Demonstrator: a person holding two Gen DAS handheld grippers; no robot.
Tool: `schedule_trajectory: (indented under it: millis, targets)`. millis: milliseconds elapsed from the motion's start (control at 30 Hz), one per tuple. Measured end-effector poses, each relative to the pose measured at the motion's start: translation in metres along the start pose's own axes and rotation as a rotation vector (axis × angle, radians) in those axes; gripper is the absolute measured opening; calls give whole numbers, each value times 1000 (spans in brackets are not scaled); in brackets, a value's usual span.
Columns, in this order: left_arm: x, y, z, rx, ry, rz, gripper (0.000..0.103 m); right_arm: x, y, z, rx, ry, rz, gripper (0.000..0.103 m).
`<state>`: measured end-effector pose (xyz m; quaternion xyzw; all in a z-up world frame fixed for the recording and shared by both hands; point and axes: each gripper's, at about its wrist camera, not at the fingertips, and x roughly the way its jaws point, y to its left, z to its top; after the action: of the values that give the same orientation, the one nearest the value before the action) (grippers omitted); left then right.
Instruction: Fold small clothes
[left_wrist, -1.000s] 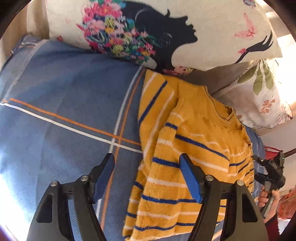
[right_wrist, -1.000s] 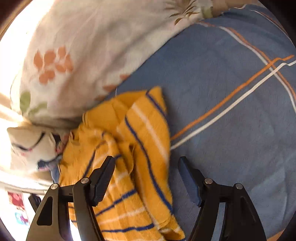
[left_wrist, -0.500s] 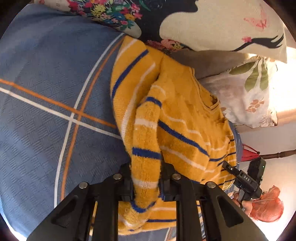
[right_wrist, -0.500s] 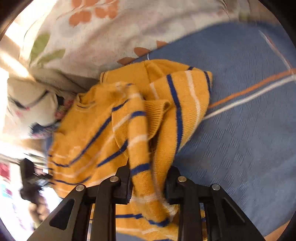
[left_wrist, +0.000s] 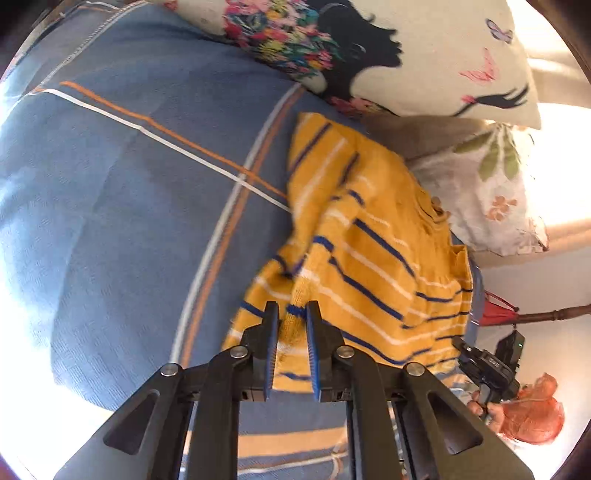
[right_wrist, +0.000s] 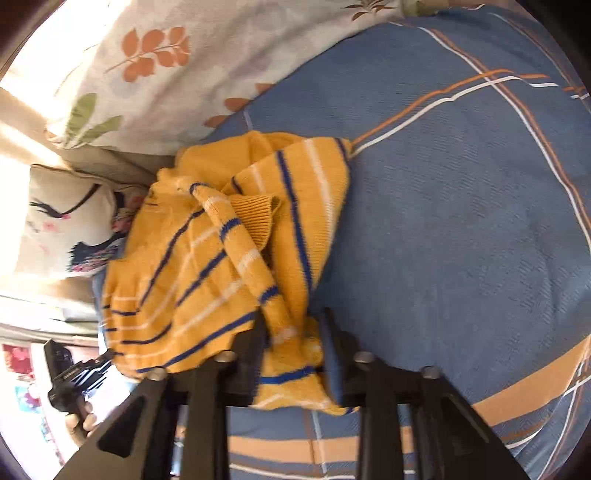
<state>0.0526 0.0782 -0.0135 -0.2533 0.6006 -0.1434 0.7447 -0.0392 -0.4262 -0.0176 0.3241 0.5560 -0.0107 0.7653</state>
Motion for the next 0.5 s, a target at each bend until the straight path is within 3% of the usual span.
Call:
schedule_trajectory:
  millis: [33, 133, 167, 300, 367, 500]
  targets:
    - [-3, 2, -2, 7, -14, -2, 20, -1, 0, -3, 10, -8, 13, 50]
    - [-13, 5, -9, 56, -73, -2, 60, -6, -2, -16, 7, -7, 58, 62]
    - [-14, 4, -12, 82, -91, 7, 64, -6, -4, -21, -1, -8, 53, 62]
    - [-7, 13, -18, 119, -67, -39, 67, 5, -8, -35, -16, 0, 49, 63]
    - [11, 2, -18, 128, -35, -70, 67, 7, -3, -42, -36, -39, 54, 67]
    - [32, -15, -22, 157, -17, -25, 65, 18, 15, -46, -65, -91, 18, 67]
